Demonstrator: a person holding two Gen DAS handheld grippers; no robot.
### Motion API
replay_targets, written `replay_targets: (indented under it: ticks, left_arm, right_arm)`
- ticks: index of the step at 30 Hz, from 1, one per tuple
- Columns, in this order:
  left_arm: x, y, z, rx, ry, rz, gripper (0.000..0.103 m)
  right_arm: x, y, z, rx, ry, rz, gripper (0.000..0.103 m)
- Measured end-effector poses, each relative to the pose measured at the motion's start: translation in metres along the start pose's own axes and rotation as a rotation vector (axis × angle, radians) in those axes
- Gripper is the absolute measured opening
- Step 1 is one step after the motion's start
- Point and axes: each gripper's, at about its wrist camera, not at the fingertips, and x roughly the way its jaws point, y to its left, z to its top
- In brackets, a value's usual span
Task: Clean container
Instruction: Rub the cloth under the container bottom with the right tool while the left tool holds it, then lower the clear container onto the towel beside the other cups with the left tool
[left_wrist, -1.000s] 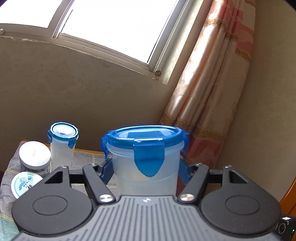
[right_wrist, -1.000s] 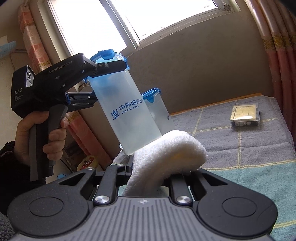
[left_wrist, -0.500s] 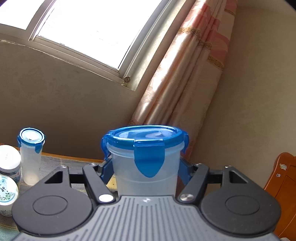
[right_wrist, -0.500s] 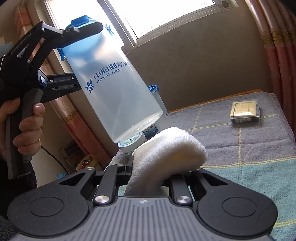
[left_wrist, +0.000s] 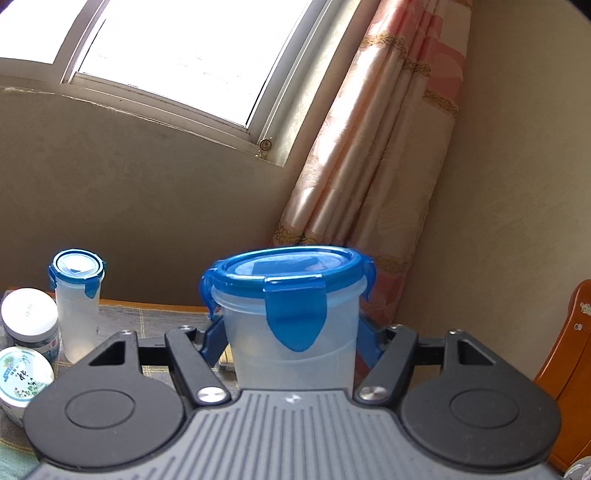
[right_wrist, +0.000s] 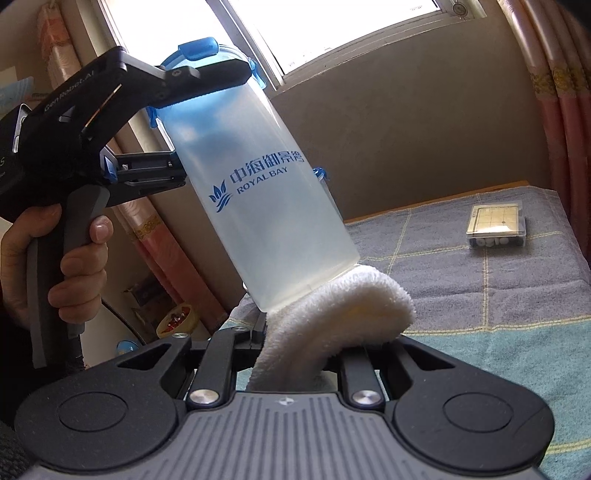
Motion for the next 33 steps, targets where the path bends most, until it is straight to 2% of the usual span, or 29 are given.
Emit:
replay_targets:
  ticks: [7, 13, 19, 26, 33]
  left_arm:
    - [0.001, 0.007, -0.001, 0.030, -0.007, 0.087, 0.069]
    - [0.003, 0.018, -0.002, 0.013, -0.008, 0.109, 0.069]
    - [0.007, 0.028, -0.004, 0.033, -0.009, 0.174, 0.068]
    - [0.027, 0.044, -0.016, 0.032, 0.018, 0.248, 0.068]
    - [0.044, 0.049, -0.028, 0.000, 0.033, 0.261, 0.068]
  right_arm:
    - [0.000, 0.000, -0.001, -0.004, 0.002, -0.001, 0.021]
    - [0.000, -0.001, -0.001, -0.007, 0.009, -0.003, 0.021]
    - [-0.008, -0.010, -0.001, 0.021, -0.004, -0.032, 0.021]
    - [-0.027, -0.011, 0.021, 0.007, -0.069, -0.048, 0.021]
    - [-0.028, 0.001, 0.046, -0.025, -0.114, 0.021, 0.022]
